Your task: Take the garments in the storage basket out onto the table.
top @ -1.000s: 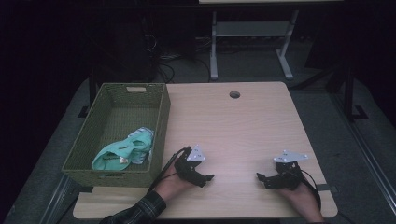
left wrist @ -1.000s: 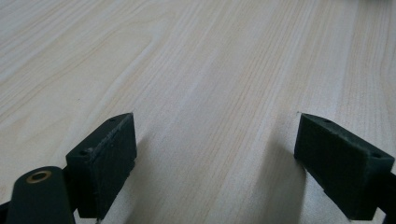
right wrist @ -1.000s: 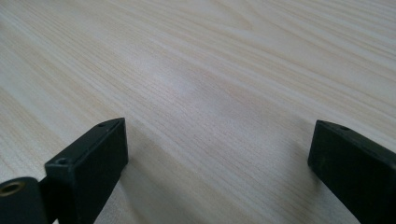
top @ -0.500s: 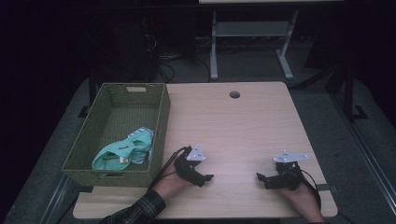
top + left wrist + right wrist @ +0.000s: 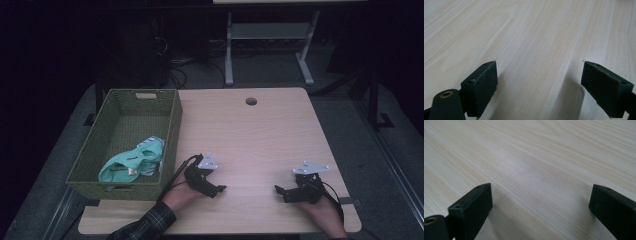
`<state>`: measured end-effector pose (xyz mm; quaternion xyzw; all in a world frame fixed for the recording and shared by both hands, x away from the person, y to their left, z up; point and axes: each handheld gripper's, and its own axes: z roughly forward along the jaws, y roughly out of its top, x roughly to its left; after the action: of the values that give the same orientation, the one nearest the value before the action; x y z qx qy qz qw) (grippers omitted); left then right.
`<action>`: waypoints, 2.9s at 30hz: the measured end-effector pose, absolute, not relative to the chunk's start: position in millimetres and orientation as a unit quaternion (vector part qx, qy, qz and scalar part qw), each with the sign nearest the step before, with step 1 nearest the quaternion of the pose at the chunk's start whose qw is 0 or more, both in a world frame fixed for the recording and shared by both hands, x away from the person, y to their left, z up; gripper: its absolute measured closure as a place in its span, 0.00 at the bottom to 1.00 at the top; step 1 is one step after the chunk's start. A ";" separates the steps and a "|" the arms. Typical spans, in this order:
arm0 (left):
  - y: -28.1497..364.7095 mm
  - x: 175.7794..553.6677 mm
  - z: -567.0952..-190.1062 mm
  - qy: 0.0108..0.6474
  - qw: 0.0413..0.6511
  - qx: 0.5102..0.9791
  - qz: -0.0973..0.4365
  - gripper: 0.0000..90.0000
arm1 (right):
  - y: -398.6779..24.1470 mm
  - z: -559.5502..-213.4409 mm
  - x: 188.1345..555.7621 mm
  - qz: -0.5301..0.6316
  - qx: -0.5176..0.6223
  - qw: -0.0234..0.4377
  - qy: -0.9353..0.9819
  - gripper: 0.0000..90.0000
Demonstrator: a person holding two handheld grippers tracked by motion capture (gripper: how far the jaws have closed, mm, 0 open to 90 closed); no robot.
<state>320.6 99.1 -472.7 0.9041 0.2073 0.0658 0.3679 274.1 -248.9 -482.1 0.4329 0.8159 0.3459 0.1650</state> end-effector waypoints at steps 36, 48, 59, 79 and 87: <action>99.2 323.0 -456.6 0.207 0.362 0.907 0.053 0.15 | -248.7 -482.0 273.9 0.345 0.434 0.164 0.816 0.05; 100.6 324.8 -451.9 0.212 0.360 0.907 0.051 0.15 | -248.7 -482.0 273.9 0.345 0.434 0.164 0.816 0.05; 100.5 325.3 -447.5 0.213 0.363 0.906 0.049 0.15 | -248.7 -482.0 273.9 0.345 0.434 0.164 0.816 0.05; 99.8 326.0 -437.9 0.214 0.368 0.904 0.039 0.15 | -248.7 -482.0 273.9 0.345 0.434 0.164 0.816 0.05; 100.0 326.3 -432.1 0.209 0.365 0.906 0.041 0.15 | -248.7 -482.0 273.9 0.346 0.434 0.164 0.816 0.05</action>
<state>326.3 100.0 -432.1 0.9062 0.2094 0.0408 0.3651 273.9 -248.7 -482.0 0.4337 0.8158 0.3456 0.1640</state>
